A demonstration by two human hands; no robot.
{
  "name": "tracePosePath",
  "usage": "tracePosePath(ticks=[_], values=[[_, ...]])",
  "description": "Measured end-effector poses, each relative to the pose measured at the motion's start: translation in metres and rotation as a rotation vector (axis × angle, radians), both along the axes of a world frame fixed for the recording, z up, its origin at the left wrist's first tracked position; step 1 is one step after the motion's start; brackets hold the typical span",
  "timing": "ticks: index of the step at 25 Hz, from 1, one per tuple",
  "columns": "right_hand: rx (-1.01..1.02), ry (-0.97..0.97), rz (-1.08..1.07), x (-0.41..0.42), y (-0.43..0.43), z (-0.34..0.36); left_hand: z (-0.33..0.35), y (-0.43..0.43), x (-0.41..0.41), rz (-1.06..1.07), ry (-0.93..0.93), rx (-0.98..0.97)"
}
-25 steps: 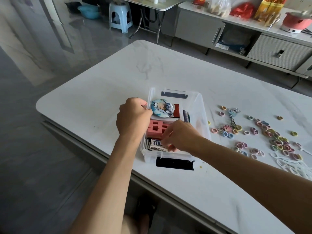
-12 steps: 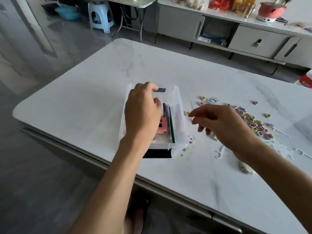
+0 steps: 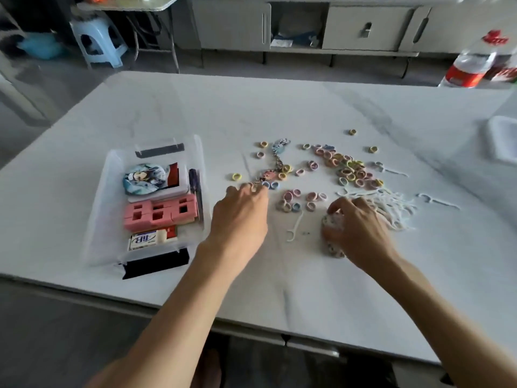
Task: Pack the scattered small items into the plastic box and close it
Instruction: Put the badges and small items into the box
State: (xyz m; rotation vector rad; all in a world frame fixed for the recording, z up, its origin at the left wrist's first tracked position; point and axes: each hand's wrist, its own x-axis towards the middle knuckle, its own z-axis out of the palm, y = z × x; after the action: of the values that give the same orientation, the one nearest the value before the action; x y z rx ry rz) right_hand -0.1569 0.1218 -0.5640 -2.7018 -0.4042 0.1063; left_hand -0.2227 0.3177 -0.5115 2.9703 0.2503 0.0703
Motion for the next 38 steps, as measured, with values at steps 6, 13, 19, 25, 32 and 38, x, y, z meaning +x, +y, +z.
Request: tracePosePath(ticks=[6, 13, 19, 25, 32, 38], values=[[0.069, -0.072, 0.008, -0.003, -0.014, 0.029, -0.015, -0.005, 0.0, 0.096, 0.164, 0.15], [-0.192, 0.023, 0.154, -0.03, -0.019, 0.017, -0.023, 0.001, 0.008, 0.154, 0.237, -0.141], [0.423, 0.309, 0.076, -0.02, -0.009, 0.024, -0.015, 0.004, 0.005, 0.121, 0.16, -0.343], [0.551, 0.1, 0.158, -0.018, 0.009, 0.035, 0.001, -0.01, 0.006, 0.088, 0.216, -1.209], [0.453, -0.209, 0.249, -0.025, 0.028, 0.046, 0.009, -0.008, 0.001, 0.146, 0.17, -1.262], [0.626, -0.201, 0.167, -0.044, 0.065, 0.069, 0.03, 0.016, -0.007, 0.191, -0.057, -1.194]])
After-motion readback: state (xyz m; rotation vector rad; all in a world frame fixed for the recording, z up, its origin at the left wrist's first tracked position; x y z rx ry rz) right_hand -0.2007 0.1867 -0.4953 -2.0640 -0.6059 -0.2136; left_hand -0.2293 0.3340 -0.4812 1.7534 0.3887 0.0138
